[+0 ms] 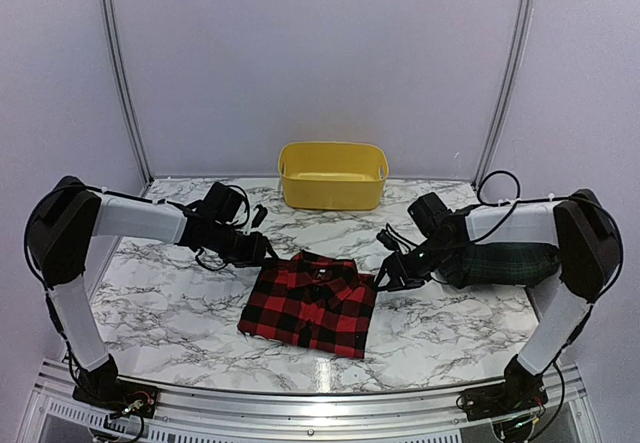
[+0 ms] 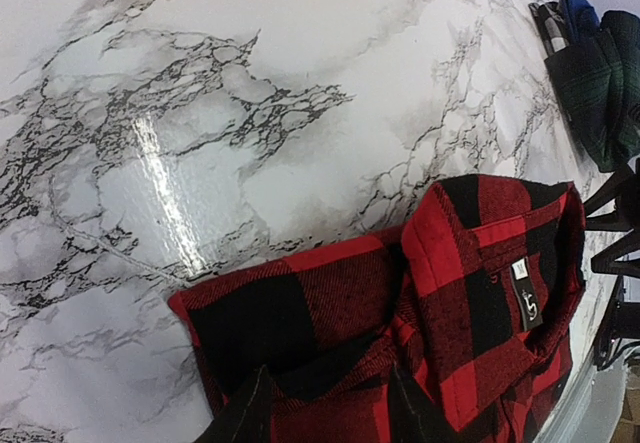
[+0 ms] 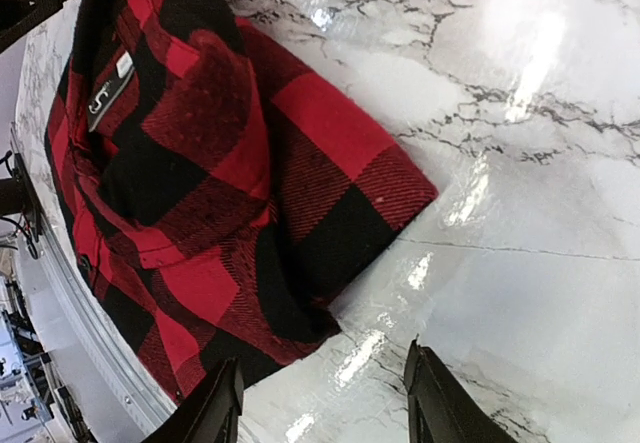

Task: Fold and stack the mixed laundry pile
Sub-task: Smooth out the square-folded shirt at the center of the board.

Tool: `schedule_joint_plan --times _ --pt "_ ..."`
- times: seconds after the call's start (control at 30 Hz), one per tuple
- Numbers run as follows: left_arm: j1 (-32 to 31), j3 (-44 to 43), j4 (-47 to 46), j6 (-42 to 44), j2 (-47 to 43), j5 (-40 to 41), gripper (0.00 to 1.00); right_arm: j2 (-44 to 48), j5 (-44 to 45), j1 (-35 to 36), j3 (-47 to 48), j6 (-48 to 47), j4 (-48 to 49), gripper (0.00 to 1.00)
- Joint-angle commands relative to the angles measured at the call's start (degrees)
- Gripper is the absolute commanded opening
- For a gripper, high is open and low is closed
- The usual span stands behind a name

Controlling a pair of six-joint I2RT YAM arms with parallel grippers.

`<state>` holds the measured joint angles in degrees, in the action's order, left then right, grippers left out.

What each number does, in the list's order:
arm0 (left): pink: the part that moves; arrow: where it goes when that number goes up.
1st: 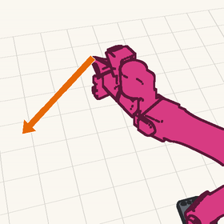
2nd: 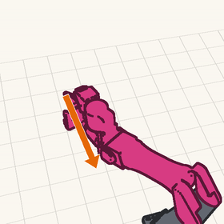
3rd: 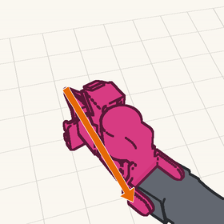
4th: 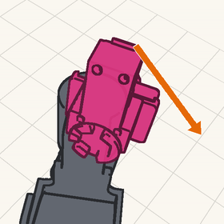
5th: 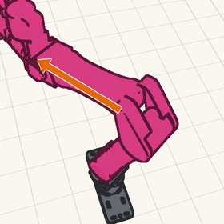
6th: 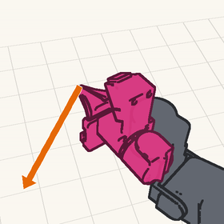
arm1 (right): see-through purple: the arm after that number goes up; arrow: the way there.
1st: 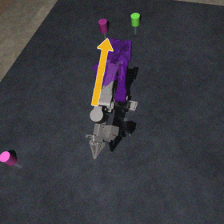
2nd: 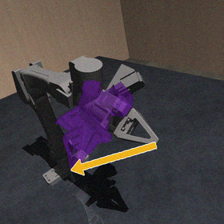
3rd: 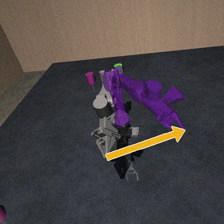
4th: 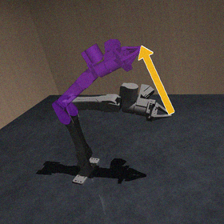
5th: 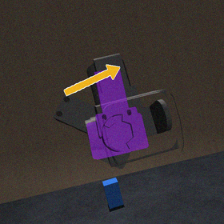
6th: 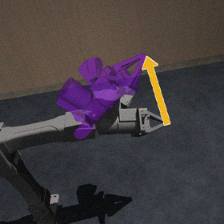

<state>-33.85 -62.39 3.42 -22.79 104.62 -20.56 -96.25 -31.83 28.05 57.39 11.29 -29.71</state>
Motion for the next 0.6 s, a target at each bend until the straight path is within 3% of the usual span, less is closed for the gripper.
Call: schedule_joint_plan --times 0.0,0.17,0.5,0.57 --pt "0.01 -1.65 2.01 0.65 1.55 -0.95 0.39 -1.85 -1.52 -0.2 -0.34 -0.09 3.14 0.48" --pt "0.01 -2.12 2.87 1.07 3.22 -0.98 0.35 -3.78 -3.49 -0.19 -0.32 -0.07 4.16 0.39" --pt "0.01 -2.8 3.78 0.88 5.08 -0.54 0.39 -5.38 -4.64 -0.19 1.08 -1.08 3.93 0.19" --pt "-0.07 -2.91 3.8 0.89 4.86 -1.03 0.33 -5.16 -4.64 -0.19 1.58 -1.25 3.26 0.12"
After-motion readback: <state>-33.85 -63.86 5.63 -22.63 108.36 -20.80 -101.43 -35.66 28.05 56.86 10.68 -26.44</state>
